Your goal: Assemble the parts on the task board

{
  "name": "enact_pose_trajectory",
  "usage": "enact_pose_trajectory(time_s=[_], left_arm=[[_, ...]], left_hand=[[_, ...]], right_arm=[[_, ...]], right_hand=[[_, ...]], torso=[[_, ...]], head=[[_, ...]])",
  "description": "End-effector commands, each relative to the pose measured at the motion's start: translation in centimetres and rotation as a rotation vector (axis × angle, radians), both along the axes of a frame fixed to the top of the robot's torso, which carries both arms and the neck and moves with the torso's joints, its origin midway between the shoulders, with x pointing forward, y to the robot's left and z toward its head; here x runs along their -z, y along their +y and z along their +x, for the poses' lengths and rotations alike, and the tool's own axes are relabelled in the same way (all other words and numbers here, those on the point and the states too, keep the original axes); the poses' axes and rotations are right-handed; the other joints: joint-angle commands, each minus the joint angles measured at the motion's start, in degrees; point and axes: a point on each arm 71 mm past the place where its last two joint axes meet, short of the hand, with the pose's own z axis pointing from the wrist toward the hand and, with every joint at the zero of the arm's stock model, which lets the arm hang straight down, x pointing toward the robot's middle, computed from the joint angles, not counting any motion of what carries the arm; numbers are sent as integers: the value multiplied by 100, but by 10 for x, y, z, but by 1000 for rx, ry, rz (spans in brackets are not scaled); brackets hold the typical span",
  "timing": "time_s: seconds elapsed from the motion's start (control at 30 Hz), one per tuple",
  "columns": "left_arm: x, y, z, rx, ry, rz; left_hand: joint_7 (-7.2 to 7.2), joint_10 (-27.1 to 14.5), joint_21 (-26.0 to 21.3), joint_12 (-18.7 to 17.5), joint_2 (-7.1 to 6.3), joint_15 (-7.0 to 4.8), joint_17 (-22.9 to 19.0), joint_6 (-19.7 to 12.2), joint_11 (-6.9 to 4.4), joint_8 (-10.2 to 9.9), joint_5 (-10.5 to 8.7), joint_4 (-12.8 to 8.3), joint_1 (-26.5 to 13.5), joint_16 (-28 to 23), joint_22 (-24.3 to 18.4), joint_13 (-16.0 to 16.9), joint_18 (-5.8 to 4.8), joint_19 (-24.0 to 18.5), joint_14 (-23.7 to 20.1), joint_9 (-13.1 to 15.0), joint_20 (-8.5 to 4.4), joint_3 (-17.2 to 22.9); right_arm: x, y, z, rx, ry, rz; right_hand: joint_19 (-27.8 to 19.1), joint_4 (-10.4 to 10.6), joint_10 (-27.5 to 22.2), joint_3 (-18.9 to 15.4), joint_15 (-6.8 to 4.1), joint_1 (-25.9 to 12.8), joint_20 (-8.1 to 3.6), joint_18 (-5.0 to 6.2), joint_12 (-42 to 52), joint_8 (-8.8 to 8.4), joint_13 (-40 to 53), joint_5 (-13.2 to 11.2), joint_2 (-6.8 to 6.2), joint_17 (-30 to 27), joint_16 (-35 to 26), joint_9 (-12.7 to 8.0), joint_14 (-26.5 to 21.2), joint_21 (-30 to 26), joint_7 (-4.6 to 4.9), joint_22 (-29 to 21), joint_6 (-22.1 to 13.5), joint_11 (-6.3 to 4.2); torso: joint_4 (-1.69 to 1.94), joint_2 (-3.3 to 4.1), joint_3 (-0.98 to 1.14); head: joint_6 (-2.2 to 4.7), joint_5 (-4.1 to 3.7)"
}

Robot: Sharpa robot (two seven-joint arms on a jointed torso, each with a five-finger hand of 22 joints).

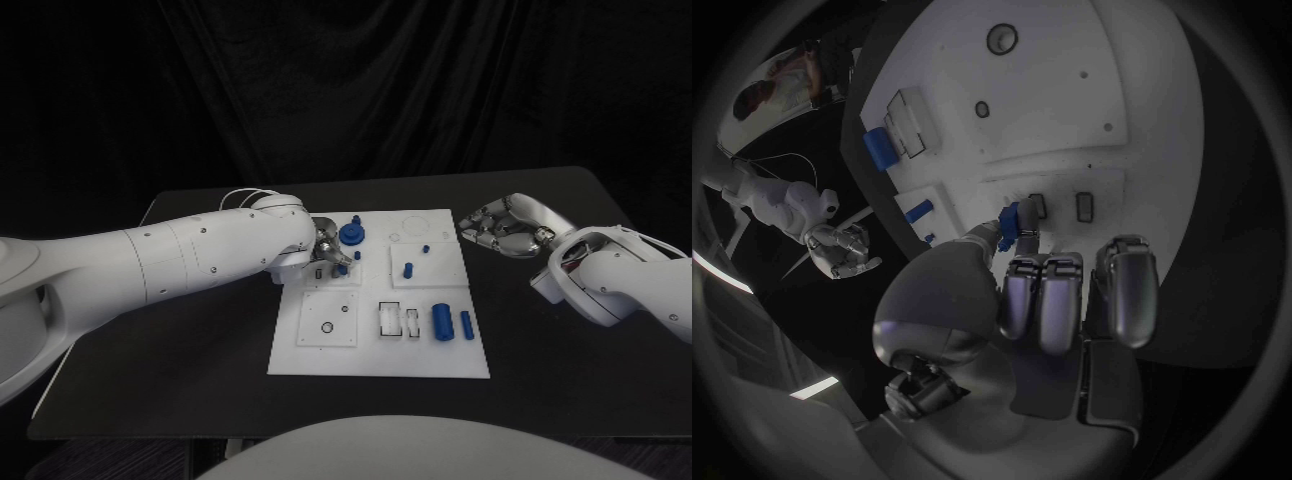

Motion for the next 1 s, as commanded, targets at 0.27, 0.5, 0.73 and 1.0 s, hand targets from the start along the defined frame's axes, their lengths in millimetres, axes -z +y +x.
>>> enact_pose_trajectory(time_s=[0.27,0.5,0.73,1.0], left_arm=[[1,2,-2,2,5,-6],[1,6,-2,-8,0,-7],[0,12,-4,-21,-8,-11],[-1,17,-8,-36,-16,-16]], left_hand=[[37,604,-65,16,-190,-18,1509,11,5,-165,320,-187,-33,37,164,1509,11,-67,595,51,1,477],[42,604,-85,16,-337,-15,1509,47,7,-253,521,-335,-139,37,170,1509,14,-71,595,116,5,902],[46,604,-101,16,-390,-13,1509,59,10,-289,580,-391,-208,37,163,1509,18,-80,595,152,7,1106],[51,604,-123,16,-433,-10,1509,81,15,-313,532,-413,-295,37,147,1509,24,-95,595,187,10,1248]], right_arm=[[6,-1,-1,10,31,-11],[6,-2,-1,12,35,-13],[7,-4,-1,14,39,-15],[9,-5,-2,15,45,-17]], right_hand=[[-59,4,-103,59,9,80,10,105,-99,-28,-113,52,11,-21,-34,-12,-55,-57,1,229,41,4],[-59,4,-103,59,9,80,10,105,-99,-28,-113,52,11,-21,-34,-12,-55,-57,1,229,41,4],[-63,4,-128,65,9,83,10,107,-126,-30,-147,59,10,-26,-39,-13,-58,-71,2,226,42,5],[-63,6,-143,67,10,82,10,107,-141,-31,-168,62,9,-32,-46,-14,-62,-71,2,226,43,6]], torso=[[3,4,-4],[4,-2,-3],[4,-4,-6],[-1,-4,-9]], head=[[-1,9],[-1,4],[-1,4],[-1,25]])
